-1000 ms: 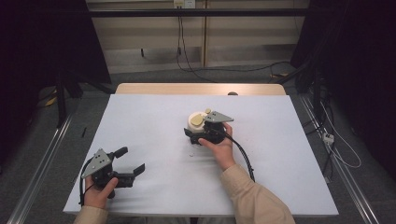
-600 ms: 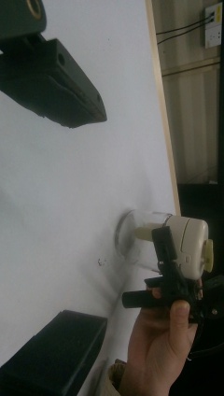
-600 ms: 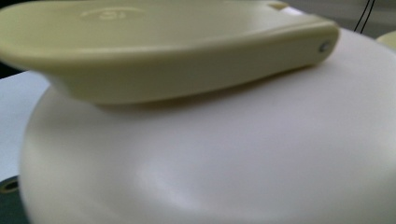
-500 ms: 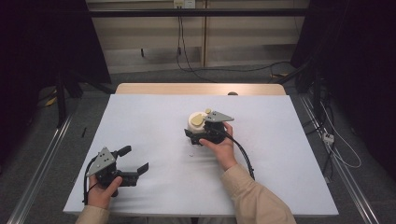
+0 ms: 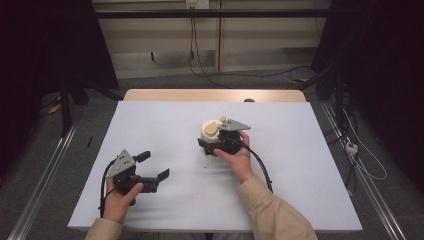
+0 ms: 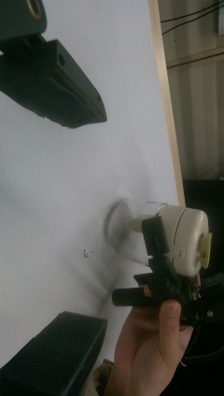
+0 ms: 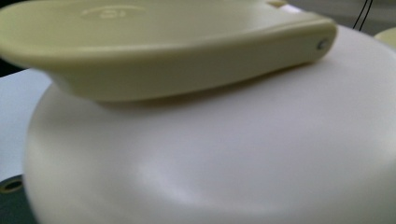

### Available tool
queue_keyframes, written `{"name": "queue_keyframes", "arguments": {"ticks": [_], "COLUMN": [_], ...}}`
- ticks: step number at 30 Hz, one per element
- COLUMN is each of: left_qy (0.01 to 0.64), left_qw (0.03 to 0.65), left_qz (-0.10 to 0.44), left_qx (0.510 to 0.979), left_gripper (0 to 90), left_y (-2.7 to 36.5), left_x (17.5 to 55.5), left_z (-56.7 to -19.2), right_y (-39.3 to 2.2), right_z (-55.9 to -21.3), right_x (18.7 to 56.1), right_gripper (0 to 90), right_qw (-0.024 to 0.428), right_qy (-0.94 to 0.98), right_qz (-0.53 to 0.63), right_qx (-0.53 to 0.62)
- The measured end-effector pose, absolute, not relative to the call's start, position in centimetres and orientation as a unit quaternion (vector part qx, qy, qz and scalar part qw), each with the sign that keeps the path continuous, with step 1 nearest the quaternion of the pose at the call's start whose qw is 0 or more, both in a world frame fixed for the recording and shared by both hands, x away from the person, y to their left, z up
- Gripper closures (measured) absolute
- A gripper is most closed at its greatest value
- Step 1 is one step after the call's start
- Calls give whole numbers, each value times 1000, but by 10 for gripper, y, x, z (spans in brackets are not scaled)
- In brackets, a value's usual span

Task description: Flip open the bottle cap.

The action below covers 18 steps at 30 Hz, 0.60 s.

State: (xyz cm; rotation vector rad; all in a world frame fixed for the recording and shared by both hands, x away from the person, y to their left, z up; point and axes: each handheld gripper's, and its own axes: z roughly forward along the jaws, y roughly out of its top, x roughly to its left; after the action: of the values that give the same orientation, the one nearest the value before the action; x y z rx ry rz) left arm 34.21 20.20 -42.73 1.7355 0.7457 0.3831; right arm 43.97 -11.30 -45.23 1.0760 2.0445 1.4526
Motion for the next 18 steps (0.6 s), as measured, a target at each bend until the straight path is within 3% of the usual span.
{"name": "queue_keyframes", "arguments": {"ticks": [10,18], "left_qy": [318,318], "left_qw": [574,581], "left_qz": [149,123], "left_qx": [740,739], "left_gripper": [37,102], "left_y": [186,172], "left_x": [348,360], "left_z": [-419,-412], "right_y": [-112,-113], "right_z": [-452,-452], "right_x": [439,438], "right_gripper": [55,55], "right_qw": [204,204], "right_qy": [732,732], "right_qz": [520,518], "right_qx": [390,393]}}
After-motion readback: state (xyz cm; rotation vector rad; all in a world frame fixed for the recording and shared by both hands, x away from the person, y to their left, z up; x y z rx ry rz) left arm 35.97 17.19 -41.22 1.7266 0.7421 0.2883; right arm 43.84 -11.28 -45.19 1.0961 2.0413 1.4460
